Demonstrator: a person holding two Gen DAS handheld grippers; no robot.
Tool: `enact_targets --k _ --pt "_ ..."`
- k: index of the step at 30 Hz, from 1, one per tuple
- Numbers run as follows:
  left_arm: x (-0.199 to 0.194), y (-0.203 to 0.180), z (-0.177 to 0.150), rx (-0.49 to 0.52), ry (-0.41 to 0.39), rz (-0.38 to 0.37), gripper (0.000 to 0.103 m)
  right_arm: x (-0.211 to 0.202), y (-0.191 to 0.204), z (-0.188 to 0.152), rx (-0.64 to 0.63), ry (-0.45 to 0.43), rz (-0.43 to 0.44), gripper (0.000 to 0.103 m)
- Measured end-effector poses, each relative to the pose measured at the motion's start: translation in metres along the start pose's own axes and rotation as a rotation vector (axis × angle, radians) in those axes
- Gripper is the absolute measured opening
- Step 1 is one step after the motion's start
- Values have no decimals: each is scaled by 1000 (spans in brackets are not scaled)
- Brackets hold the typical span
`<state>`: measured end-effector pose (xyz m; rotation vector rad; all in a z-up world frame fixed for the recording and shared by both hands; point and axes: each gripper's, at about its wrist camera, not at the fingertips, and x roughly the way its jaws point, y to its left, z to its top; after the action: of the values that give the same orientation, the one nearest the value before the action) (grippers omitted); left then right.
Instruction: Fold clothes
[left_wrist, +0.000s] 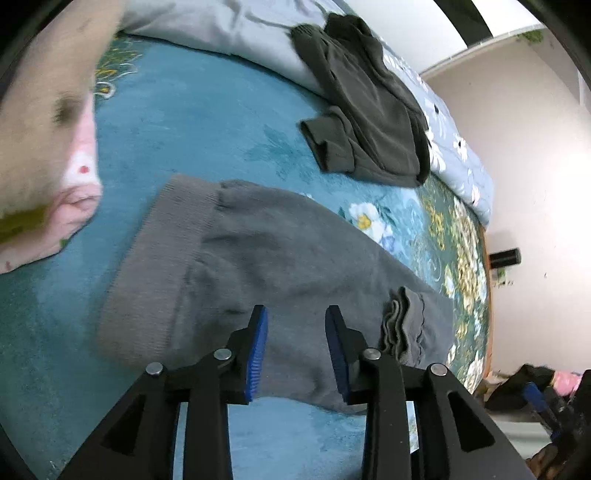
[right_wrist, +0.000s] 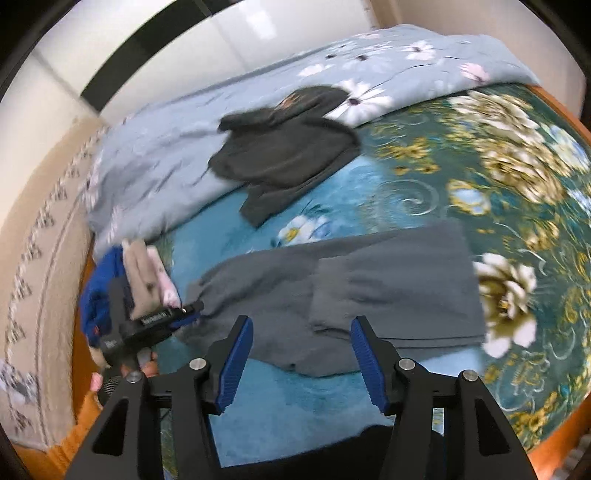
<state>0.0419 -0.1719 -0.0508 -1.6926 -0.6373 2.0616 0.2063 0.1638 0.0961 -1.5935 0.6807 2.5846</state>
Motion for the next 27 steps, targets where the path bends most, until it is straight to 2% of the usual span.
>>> enact_targets --k 7,9,12,16,17,21,24,27 --pt "-13 40 -3 -83 -16 20 37 69 16 -7 108 21 -47 61" --pt "-13 50 -5 -108 -11 20 38 85 14 -11 150 35 -38 70" --pt "-10 58 -8 -128 -9 25 47 100 14 -16 157 47 -88 74" --pt "-6 63 -11 -141 -14 33 51 111 12 -20 163 56 -111 82" --pt "-5 61 -12 -131 -18 34 55 112 11 -21 163 52 -118 86" --pt "-5 54 -17 -83 -24 43 60 112 8 -24 173 38 -135 103" --pt "-6 53 -25 -58 -4 59 60 114 6 -27 184 42 -132 103" --pt "-4 57 -32 -54 33 77 65 119 3 -30 202 60 -127 103"
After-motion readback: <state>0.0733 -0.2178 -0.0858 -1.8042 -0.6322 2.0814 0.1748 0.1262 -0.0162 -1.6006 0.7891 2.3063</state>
